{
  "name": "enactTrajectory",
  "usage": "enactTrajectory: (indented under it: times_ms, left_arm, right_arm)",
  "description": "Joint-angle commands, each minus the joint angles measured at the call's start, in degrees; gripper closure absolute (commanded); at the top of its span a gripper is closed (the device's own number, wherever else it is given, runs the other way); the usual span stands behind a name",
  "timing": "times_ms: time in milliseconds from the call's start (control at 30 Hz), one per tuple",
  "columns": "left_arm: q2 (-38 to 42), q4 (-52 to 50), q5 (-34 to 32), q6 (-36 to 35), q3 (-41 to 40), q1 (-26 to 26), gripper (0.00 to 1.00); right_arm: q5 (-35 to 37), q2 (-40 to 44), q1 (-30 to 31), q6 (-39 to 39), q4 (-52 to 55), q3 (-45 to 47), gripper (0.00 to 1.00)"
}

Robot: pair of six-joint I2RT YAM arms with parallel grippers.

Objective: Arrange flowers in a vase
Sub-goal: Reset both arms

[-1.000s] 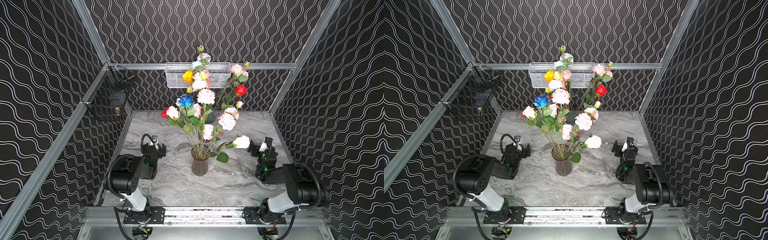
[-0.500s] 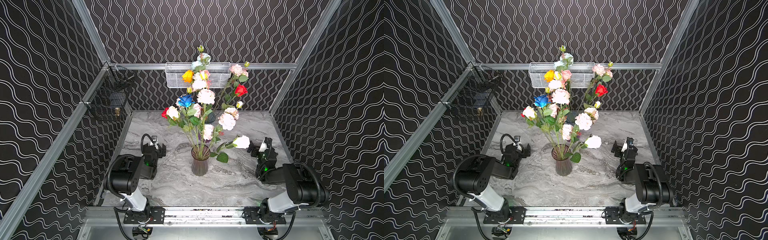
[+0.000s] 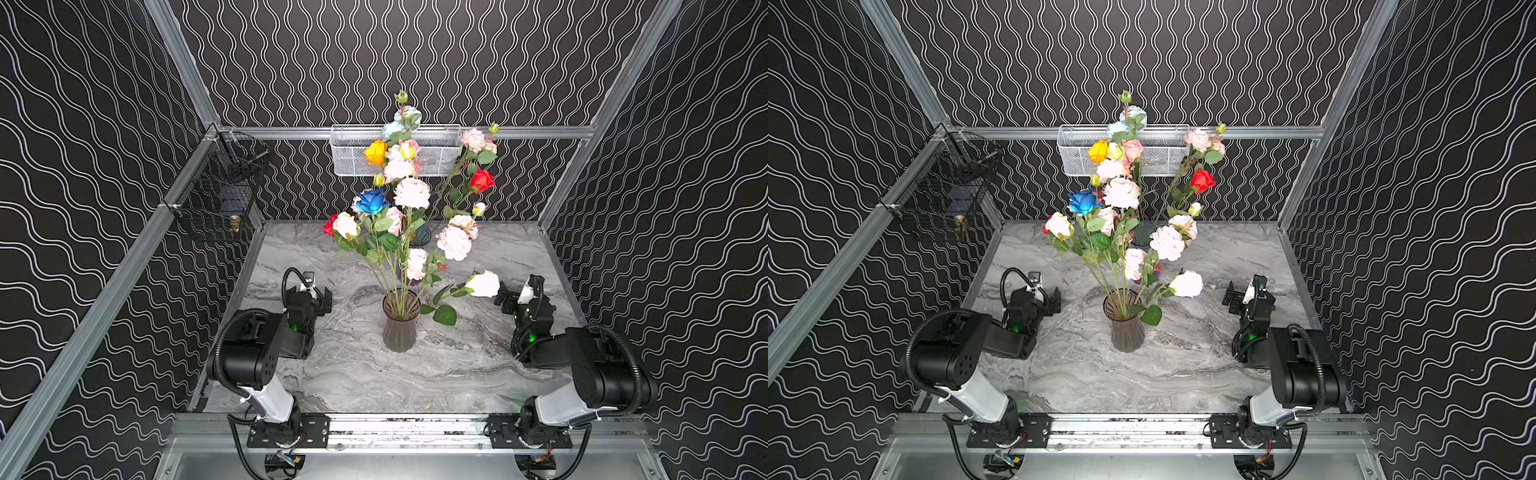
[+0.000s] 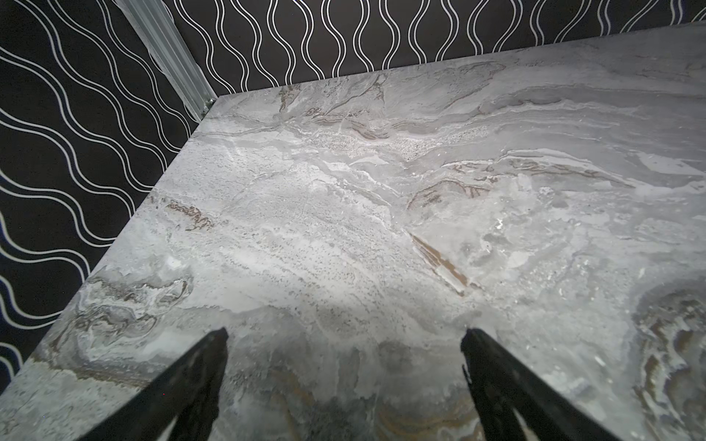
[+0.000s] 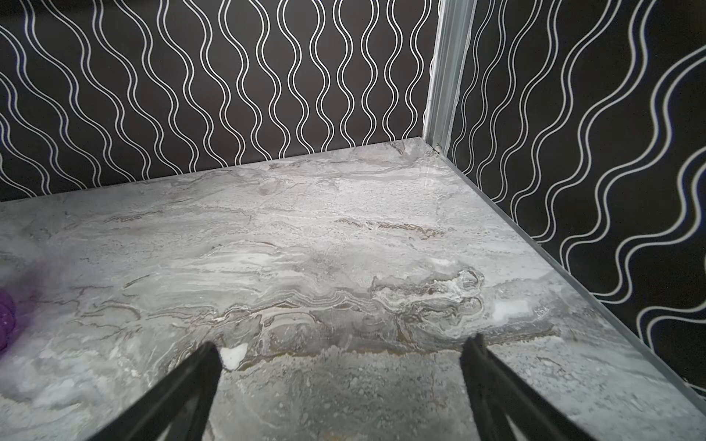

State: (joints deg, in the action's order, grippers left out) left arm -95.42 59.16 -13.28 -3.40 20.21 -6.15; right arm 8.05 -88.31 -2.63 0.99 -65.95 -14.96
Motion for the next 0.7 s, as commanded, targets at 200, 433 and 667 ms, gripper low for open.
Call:
enactTrajectory:
  times_ms: [200,433,667]
  left_arm:
    - [0.1,1.68,-0.08,-0.12,0.18,0.09,0.01]
    - [0.14,0.27,0.45,0.18,0.81,0.18,0.01]
    - [0.24,1.66,0.05,-0.12,0.19,0.18,0.01]
  right_arm:
    - [-0.19,0.07,0.09,0.15,-2.08,0.02,0.0]
    - [-0.19,0.04,0.13,0.1,-2.08,0.02,0.01]
    - [-0.21,0.07,0.08,0.19,-2.23,0.04,0.01]
